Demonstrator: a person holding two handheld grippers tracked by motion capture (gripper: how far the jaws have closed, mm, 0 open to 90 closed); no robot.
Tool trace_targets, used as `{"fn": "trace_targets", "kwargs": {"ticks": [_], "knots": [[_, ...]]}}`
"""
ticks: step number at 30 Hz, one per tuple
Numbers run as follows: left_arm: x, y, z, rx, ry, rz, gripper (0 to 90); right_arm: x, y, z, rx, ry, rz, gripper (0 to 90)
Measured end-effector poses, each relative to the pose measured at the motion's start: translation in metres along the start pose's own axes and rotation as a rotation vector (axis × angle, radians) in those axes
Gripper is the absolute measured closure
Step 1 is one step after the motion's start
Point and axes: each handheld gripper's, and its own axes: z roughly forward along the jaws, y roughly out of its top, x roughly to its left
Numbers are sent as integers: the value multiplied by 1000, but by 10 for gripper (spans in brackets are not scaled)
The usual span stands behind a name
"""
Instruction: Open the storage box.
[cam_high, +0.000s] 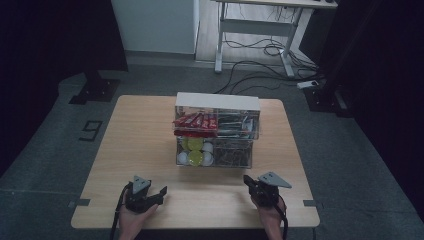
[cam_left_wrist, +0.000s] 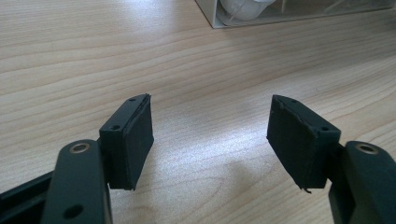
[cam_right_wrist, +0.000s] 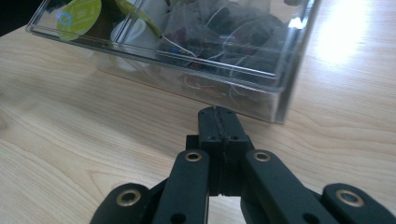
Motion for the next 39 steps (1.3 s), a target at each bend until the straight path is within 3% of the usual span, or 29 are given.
{"fn": "trace_targets", "kwargs": {"ticks": [11, 19, 39], "knots": [[-2, -5, -2, 2, 2, -7, 317, 17, 4, 24, 21, 27, -48, 895], [-1, -7, -5, 2, 13, -12, 317, 22, 11, 39, 26, 53, -43, 895], [6, -4, -7, 7, 28, 0, 314, 17, 16, 40, 21, 49, -72, 896]]}}
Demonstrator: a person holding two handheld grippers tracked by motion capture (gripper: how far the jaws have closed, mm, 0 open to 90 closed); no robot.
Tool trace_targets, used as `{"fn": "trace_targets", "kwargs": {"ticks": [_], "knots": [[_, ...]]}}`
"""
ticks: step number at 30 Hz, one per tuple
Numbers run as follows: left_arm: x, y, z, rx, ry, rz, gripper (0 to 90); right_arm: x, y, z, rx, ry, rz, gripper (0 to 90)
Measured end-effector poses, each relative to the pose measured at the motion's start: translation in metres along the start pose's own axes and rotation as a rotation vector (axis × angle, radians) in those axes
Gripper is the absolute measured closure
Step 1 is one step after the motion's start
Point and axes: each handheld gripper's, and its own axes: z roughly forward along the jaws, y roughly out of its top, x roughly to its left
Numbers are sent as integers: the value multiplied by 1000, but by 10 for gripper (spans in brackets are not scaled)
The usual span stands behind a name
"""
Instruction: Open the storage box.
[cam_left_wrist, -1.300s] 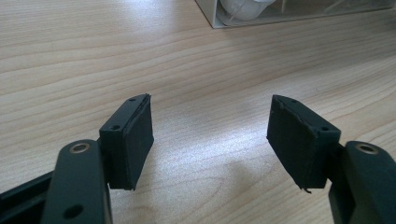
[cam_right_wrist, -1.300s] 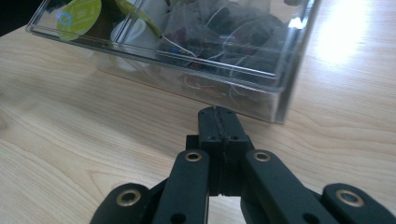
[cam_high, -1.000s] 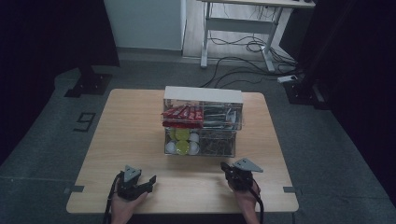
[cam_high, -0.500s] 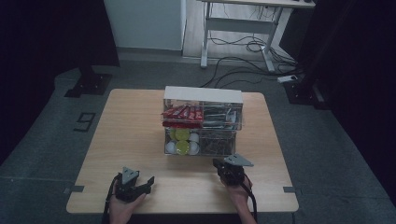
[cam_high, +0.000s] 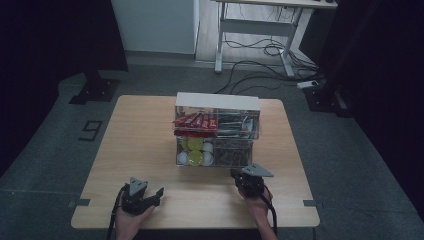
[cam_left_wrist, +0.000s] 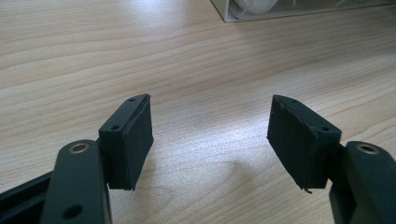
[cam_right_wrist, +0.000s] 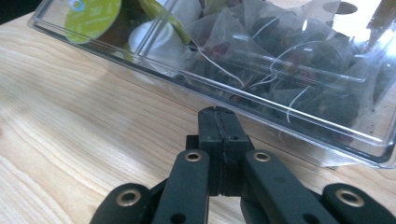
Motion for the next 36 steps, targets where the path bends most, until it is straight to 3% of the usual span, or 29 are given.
{"fn": "trace_targets", "kwargs": {"ticks": [13, 17, 22, 36], "knots": [[6, -1, -5, -5, 13, -14, 313, -2, 4, -3, -24, -2, 4, 896], [11, -2, -9, -12, 32, -19, 312, -1, 9, -5, -35, 19, 23, 895], [13, -2, -12, -15, 44, -24, 313, 5, 16, -4, -38, 26, -22, 896], [16, -2, -13, -14, 53, -30, 313, 2, 34, -11, -73, 55, -15, 895]]}}
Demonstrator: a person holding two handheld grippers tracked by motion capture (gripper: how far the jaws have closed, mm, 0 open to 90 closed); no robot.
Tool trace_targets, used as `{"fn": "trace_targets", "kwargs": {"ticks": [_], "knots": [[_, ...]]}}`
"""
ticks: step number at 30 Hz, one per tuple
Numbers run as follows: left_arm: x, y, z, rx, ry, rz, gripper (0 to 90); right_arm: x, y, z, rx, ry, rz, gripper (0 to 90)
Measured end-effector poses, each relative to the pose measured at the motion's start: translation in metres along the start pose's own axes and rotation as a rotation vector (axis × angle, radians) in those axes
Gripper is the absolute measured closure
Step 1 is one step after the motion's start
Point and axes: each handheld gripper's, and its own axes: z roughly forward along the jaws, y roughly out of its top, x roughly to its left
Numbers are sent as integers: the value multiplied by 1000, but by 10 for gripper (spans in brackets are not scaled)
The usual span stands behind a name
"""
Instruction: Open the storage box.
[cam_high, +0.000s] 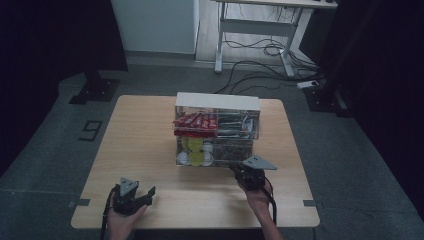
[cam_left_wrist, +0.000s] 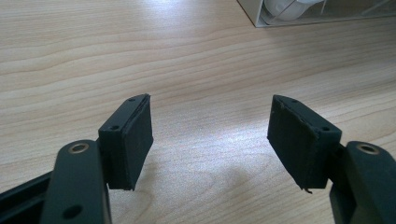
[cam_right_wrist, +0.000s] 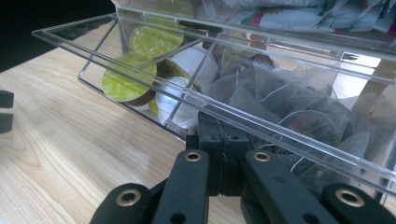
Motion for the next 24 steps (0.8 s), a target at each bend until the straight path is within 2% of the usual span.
{"fn": "trace_targets", "kwargs": {"ticks": [7, 12, 17, 24], "knots": [[3, 1, 1, -2, 1, -5, 313, -5, 6, 4, -12, 13, 36, 895], [4, 0, -1, -4, 9, -10, 313, -5, 14, 4, -34, 21, 38, 895], [0, -1, 2, 2, 3, 0, 313, -5, 21, 3, -64, 24, 40, 895], [-1, -2, 3, 11, 0, 9, 308, -12, 28, 3, -91, 8, 58, 895]]}}
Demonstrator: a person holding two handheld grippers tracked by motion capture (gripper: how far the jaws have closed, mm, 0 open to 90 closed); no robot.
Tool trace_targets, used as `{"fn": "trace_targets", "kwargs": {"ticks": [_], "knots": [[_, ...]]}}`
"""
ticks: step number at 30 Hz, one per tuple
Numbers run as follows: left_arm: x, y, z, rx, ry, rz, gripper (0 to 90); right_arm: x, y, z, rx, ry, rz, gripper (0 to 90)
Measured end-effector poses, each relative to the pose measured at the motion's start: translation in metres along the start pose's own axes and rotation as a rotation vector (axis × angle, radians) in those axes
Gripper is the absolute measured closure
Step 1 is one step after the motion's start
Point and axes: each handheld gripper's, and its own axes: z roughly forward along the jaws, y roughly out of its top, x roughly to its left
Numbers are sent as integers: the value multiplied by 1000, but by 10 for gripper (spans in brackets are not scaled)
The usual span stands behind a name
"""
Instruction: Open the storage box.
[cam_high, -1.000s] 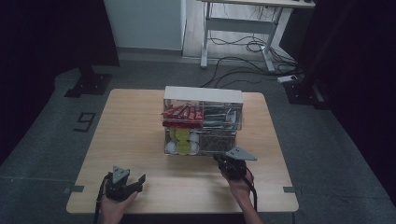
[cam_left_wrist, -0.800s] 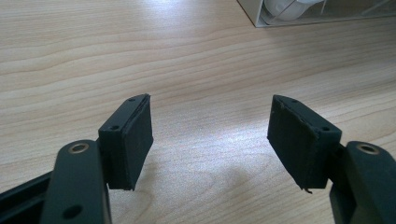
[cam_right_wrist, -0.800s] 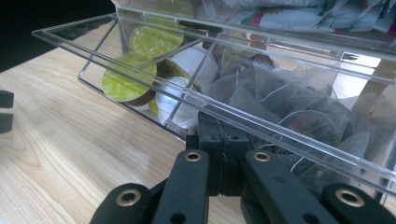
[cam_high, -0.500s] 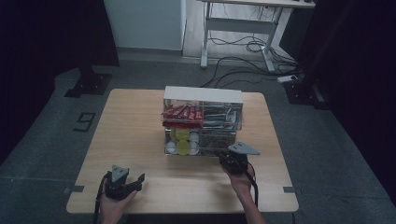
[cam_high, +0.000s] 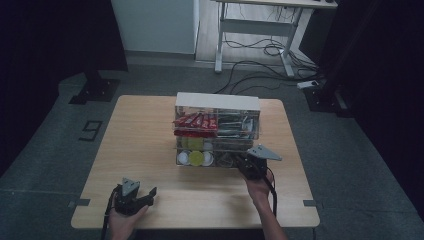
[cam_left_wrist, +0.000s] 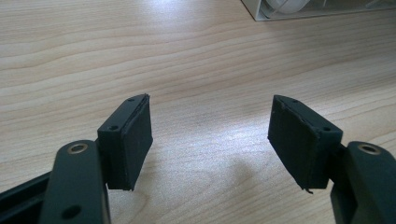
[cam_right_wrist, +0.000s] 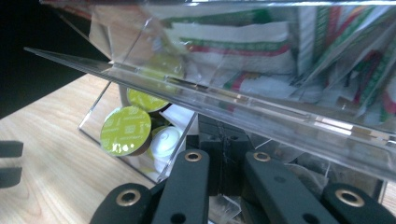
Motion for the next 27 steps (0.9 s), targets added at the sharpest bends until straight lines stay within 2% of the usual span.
{"fn": "trace_targets", "kwargs": {"ticks": [10, 21, 27], "knots": [[0, -1, 1, 9, 13, -2, 308, -4, 11, 0, -45, -3, 22, 895], [3, 2, -3, -5, 12, -24, 310, -4, 10, 0, -65, -2, 52, 893], [-1, 4, -1, -1, 2, -10, 312, -4, 8, -3, -78, -10, 55, 887]]}}
